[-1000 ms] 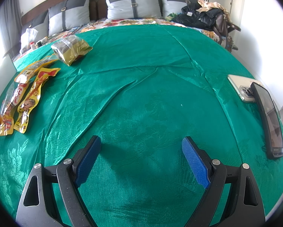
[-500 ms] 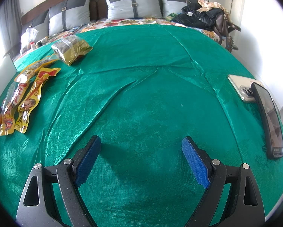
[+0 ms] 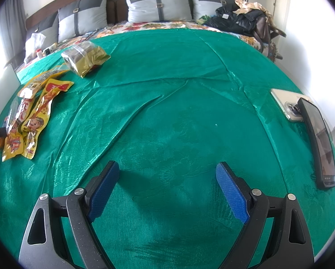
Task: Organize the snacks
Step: 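Move the left tool over the orange sausage stick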
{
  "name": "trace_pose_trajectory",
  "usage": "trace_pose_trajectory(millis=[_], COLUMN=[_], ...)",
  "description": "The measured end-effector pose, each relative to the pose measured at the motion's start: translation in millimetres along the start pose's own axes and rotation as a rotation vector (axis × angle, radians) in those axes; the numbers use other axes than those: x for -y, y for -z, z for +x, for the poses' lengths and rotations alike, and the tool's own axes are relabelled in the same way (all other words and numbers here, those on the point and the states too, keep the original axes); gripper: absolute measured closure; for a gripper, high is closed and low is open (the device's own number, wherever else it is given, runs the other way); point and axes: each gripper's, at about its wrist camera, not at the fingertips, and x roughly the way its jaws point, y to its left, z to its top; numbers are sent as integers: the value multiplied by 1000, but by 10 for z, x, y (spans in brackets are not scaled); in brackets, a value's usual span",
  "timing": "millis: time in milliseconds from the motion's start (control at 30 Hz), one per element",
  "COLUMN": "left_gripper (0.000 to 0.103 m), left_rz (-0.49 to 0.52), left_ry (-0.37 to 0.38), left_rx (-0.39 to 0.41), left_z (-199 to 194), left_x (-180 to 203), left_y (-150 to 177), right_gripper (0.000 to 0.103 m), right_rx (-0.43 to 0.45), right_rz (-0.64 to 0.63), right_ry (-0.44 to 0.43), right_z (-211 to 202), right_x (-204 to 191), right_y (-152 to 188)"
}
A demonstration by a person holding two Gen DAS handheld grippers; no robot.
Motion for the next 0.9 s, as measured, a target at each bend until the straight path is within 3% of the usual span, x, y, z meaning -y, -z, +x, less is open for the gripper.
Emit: trace_pose_trajectory(millis=[33,367,400,433,467,500,733,900], left_gripper=[87,85,81,60,29,18,0,0], left_rz=[28,70,69,67,64,58,33,41], left_ry=[1,34,39,49,60,56,27,30], left_rx=[-11,-3,9,16,16,13,47,75], left_z=[-27,-319,-319,-305,-275,-234,-96,-93], left_x=[-15,-296,-303,-305,-304,-308,-351,-364], left_y=[17,482,497,499,494,484,421,433], right_gripper=[12,12,12,12,12,12,12,12], right_rx=[0,0,0,0,0,1,1,0], right_rz=[0,0,0,1,0,1,1,1], right_ry=[0,0,0,0,0,0,-1,-1], right_z=[0,2,3,1,1,2,2,6], right_x=[2,0,-2,1,1,0,3,1], right_y=[1,-1,-2,0,0,0,-1,-2])
